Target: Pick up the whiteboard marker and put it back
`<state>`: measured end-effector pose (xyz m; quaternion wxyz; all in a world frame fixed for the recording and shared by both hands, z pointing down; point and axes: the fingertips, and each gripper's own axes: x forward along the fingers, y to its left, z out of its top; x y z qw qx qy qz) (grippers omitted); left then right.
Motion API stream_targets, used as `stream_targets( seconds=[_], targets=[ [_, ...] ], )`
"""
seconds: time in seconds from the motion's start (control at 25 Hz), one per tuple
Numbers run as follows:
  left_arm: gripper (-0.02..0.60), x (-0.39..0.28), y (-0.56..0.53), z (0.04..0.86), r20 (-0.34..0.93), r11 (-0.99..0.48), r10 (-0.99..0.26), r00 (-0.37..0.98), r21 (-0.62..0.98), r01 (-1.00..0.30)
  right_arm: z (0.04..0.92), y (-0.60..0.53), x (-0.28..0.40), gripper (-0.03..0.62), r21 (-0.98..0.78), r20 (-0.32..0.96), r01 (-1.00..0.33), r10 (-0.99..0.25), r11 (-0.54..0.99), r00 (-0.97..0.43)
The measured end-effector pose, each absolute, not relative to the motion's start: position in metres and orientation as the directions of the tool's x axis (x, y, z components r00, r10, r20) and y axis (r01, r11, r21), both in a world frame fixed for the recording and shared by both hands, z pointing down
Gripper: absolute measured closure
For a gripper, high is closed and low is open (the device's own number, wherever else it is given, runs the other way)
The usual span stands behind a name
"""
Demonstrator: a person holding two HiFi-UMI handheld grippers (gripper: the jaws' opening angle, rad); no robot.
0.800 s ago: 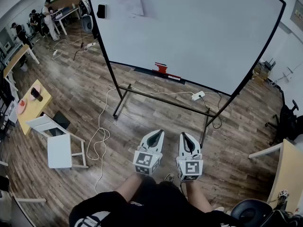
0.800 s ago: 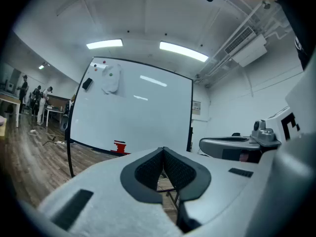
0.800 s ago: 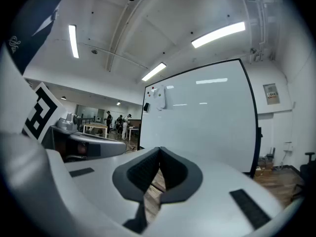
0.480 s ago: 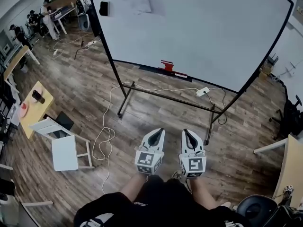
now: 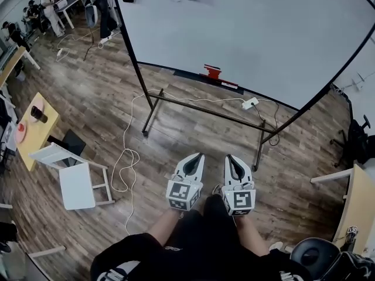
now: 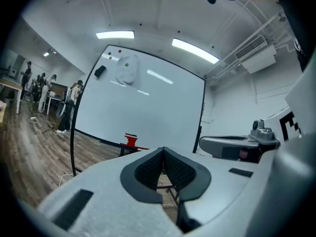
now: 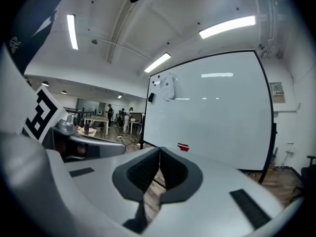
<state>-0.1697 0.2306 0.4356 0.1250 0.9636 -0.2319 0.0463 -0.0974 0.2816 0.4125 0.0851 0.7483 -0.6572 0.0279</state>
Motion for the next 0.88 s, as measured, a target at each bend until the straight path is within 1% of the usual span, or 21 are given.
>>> stream_targets(
  seconds=[0.16, 0.4, 0.64, 0.76, 0.88],
  targets=[
    [0.575, -0.155, 0.201, 0.442, 0.154, -0.857, -0.449, 0.88, 0.204, -0.473, 0.427, 0.241, -0.081, 0.589, 0.082, 0.175, -0.993, -0.98, -0.079, 0.092],
    [0.574, -0.134, 0.124, 0.446, 0.194, -0.813, -0.534, 0.823, 0.148, -0.563, 0.426, 0.149, -0.047, 0.591, 0.05, 0.141, -0.998, -0.99, 0.024, -0.017],
    [0.574, -0.053, 0.066, 0.44, 0.216, -0.791, -0.566, 0.796, 0.132, -0.598, 0.421, 0.091, 0.035, 0.591, 0.032, 0.139, -0.996, -0.987, 0.085, -0.08],
    [0.575, -0.014, 0.045, 0.454, 0.255, -0.779, -0.568, 0.783, 0.14, -0.611, 0.436, 0.069, 0.084, 0.591, 0.043, 0.19, -0.995, -0.978, 0.095, -0.085],
    [0.575, 0.017, 0.033, 0.468, 0.288, -0.771, -0.563, 0.775, 0.156, -0.618, 0.455, 0.055, 0.117, 0.589, 0.034, 0.262, -0.989, -0.956, 0.145, -0.131]
  ],
)
